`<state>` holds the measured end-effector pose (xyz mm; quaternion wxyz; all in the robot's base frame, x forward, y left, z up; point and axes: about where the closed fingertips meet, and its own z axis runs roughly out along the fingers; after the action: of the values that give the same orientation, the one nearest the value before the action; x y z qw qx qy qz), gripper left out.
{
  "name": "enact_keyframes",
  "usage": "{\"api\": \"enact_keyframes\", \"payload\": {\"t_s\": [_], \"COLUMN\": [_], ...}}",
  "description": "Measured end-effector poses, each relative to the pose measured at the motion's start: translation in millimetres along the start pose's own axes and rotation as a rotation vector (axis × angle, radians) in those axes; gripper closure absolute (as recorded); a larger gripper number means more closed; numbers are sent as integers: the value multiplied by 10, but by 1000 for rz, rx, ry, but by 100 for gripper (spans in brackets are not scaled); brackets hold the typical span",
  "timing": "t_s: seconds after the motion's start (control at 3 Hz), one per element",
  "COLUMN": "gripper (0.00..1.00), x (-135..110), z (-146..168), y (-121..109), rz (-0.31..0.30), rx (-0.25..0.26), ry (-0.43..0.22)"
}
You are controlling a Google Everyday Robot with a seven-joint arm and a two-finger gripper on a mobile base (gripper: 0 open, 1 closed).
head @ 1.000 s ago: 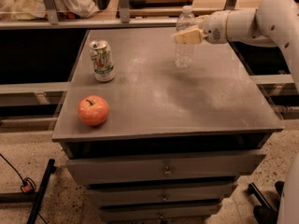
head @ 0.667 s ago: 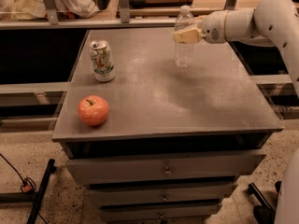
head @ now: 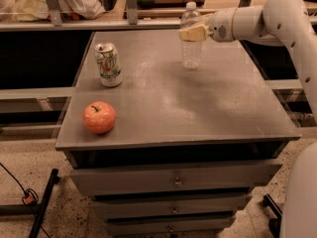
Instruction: Move water bottle near 7up can
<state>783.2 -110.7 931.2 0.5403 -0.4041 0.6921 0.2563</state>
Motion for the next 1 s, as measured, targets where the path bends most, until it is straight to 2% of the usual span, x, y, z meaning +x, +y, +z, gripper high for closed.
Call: {"api": "enact_keyframes", "payload": {"t_s": [0.67,1.0], "gripper": [100,100], "x": [-363,-460], "z": [123,254], "y": [112,304], "rz": [37,65], "rx": [-27,-70], "ry": [-131,-197]}}
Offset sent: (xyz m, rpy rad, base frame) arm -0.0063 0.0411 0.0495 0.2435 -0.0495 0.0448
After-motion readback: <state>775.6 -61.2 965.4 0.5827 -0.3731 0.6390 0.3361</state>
